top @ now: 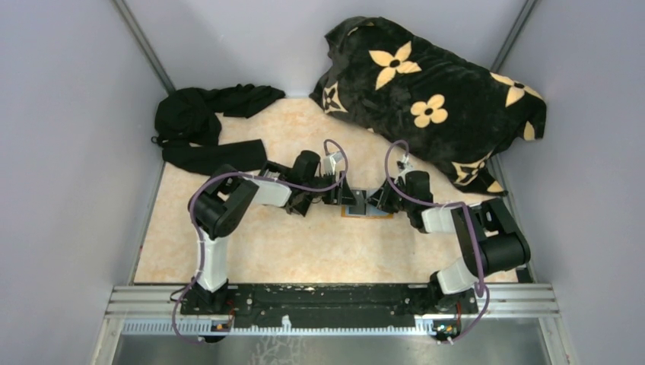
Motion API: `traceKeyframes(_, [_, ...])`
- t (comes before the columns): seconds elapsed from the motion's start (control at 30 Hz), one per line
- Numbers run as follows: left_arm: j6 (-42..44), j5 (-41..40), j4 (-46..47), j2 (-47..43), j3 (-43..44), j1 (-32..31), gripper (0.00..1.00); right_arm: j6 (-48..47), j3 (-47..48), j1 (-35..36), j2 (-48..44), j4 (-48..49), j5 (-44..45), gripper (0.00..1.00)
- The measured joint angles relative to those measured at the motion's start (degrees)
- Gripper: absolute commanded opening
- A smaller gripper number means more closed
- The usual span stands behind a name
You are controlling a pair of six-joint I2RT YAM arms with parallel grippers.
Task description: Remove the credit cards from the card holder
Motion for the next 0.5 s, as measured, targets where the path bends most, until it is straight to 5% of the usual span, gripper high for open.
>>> traceKeyframes(0.5, [-2.12,2.60,5.55,2.97,0.00,0.63,0.62,-0.02,0.00,0.00,-2.25,-1.33,-0.35,0.19])
